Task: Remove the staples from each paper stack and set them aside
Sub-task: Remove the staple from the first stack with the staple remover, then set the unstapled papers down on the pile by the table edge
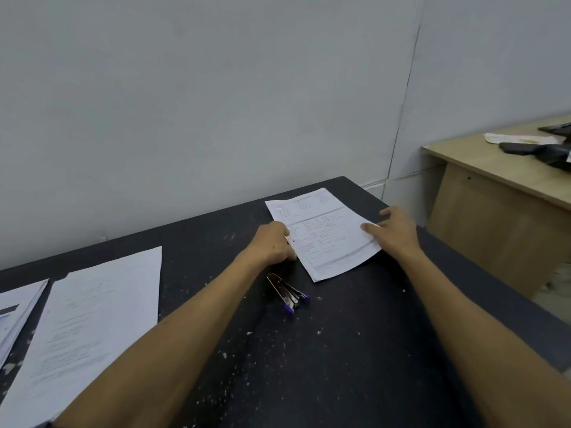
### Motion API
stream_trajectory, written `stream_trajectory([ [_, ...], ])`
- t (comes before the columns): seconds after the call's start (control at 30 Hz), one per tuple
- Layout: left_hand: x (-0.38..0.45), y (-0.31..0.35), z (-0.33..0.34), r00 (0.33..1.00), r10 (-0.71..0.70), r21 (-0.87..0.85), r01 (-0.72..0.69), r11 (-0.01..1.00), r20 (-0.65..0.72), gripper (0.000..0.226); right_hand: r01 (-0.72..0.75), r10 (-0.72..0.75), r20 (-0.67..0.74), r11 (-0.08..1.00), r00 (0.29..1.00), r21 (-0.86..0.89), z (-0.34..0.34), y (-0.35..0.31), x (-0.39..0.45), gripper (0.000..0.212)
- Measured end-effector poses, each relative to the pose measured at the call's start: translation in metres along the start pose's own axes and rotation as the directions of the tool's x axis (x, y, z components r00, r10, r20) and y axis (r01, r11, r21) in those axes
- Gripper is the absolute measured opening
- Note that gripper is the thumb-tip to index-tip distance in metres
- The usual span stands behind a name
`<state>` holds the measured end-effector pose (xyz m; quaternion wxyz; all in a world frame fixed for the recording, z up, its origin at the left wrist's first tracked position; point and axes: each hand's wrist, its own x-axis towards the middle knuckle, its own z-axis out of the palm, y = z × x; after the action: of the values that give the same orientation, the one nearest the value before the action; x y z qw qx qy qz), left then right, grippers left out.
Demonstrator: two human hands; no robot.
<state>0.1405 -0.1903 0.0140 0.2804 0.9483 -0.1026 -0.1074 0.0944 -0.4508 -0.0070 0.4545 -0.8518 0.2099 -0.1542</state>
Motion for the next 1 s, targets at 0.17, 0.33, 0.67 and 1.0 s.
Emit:
stream_trajectory([
  [0.17, -0.003, -0.009, -0.007, 0.99, 0.122, -0.012, -0.122, 0.992, 0.076, 0.083, 0.177, -0.171, 0.052, 0.967, 0.984, -0.181, 0.001, 0.014, -0.023, 0.077],
  [0.33, 0.002, -0.007, -0.005, 0.985, 0.153, 0.014, -0.155, 0.988, 0.081, 0.074, 0.277, -0.254, 0.113, 0.83, 0.961, -0.484, 0.003, 0.02, -0.03, 0.074],
  [0.67, -0.005, -0.006, -0.002, 0.976, 0.2, 0.098, -0.208, 0.973, 0.083, 0.061, 0.255, -0.243, 0.103, 0.762, 0.965, -0.595, 0.007, 0.024, -0.03, 0.064],
  [1.0, -0.099, -0.084, -0.088, 0.957, 0.164, 0.166, -0.127, 0.978, -0.239, 0.022, 0.647, -0.662, 0.047, 0.713, 0.748, -0.27, 0.053, -0.073, -0.097, 0.016],
])
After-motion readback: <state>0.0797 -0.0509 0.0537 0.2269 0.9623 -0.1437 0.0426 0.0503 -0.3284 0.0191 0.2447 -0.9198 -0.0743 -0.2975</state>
